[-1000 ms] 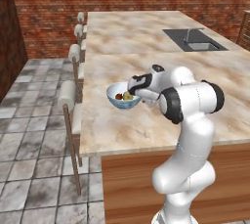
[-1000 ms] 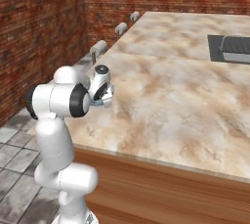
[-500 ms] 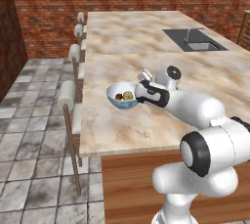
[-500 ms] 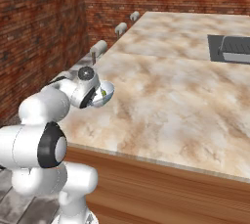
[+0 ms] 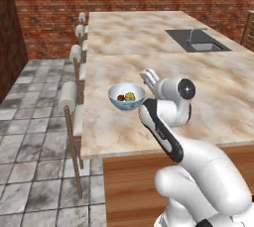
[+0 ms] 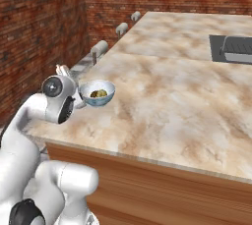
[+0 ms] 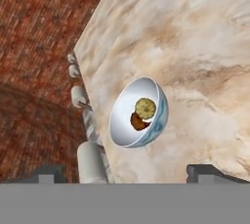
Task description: The microwave is finished heating the chicken drumstick and squash. Take the bowl containing the food and place it on the dining counter.
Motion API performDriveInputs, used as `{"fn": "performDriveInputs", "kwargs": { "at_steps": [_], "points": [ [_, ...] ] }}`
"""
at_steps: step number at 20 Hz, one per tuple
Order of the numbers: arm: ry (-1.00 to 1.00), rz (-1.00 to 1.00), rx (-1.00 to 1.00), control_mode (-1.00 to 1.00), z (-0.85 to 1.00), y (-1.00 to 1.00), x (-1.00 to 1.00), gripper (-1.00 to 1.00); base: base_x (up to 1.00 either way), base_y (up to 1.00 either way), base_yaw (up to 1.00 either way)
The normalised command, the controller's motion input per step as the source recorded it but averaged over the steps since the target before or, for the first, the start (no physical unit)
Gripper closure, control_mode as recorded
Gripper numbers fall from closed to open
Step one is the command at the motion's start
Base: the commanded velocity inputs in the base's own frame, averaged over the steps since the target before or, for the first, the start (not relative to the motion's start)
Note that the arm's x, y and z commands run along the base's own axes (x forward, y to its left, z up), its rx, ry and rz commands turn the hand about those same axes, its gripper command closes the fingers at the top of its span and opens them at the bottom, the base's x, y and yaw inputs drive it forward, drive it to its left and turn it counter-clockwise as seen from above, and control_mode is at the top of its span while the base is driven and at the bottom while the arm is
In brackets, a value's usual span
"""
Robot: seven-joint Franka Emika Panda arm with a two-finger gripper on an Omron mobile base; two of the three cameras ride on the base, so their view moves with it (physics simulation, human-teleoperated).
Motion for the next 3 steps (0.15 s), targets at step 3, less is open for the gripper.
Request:
{"fn": "performDriveInputs", "kwargs": {
  "at_steps": [3],
  "points": [
    [-0.12,0.00,-0.04,-1.00,0.96,0.44,-1.00,-1.00,0.00,0.00,0.00]
  ]
}}
